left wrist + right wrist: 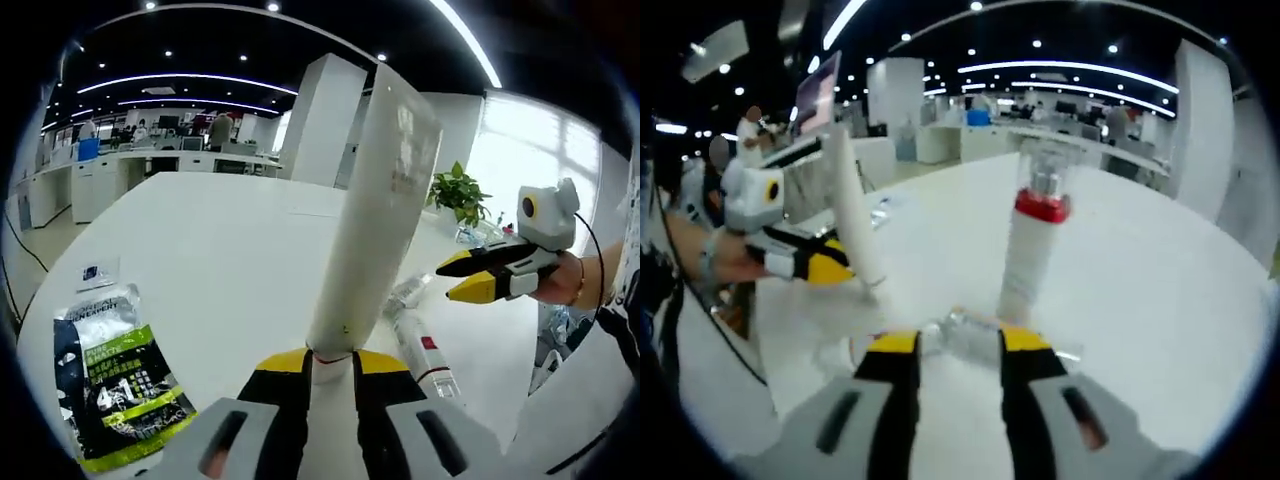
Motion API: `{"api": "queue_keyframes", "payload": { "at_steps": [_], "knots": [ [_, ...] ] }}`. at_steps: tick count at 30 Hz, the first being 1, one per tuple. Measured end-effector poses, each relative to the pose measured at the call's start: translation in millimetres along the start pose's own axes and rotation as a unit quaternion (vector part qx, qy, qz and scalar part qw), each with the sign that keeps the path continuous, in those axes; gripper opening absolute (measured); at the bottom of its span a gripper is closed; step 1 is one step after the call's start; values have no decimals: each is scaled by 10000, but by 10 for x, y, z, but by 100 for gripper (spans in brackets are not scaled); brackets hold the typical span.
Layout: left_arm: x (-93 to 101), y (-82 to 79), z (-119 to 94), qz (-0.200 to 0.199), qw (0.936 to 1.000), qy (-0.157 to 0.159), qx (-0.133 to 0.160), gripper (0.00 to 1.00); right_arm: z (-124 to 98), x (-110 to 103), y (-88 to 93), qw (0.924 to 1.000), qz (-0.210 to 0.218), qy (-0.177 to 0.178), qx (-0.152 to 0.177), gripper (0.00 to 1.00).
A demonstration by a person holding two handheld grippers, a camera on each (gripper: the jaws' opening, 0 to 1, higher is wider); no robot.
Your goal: Arrange the skincare products in the storage area until every visible bottle or jar stands upright without overlapping.
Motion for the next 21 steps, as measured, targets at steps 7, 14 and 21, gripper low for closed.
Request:
{"api": "queue_keyframes", "payload": {
  "at_steps": [7, 14, 21],
  "knots": [
    [51, -102, 192, 45, 10000, 77, -22, 17, -105, 71, 60, 9997, 81, 233, -32, 29],
    [103, -186, 345, 64, 9999, 92, -42, 17, -177, 157, 101, 9987, 220, 450, -22, 27],
    [178, -269, 522, 41, 9999, 134, -45, 17, -232, 225, 130, 9980, 286, 558, 5, 27]
  ]
}}
Point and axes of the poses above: the point that each gripper's makers call its tool centre point, and the gripper's own axes: z roughly forward along the fingers, x roughly to its right, y roughly out of its underside, the point moved 6 cm from there along -z, roughly backward along the fingers, and after that the axes turned 13 degrees about -y, right-handed, at the moved point
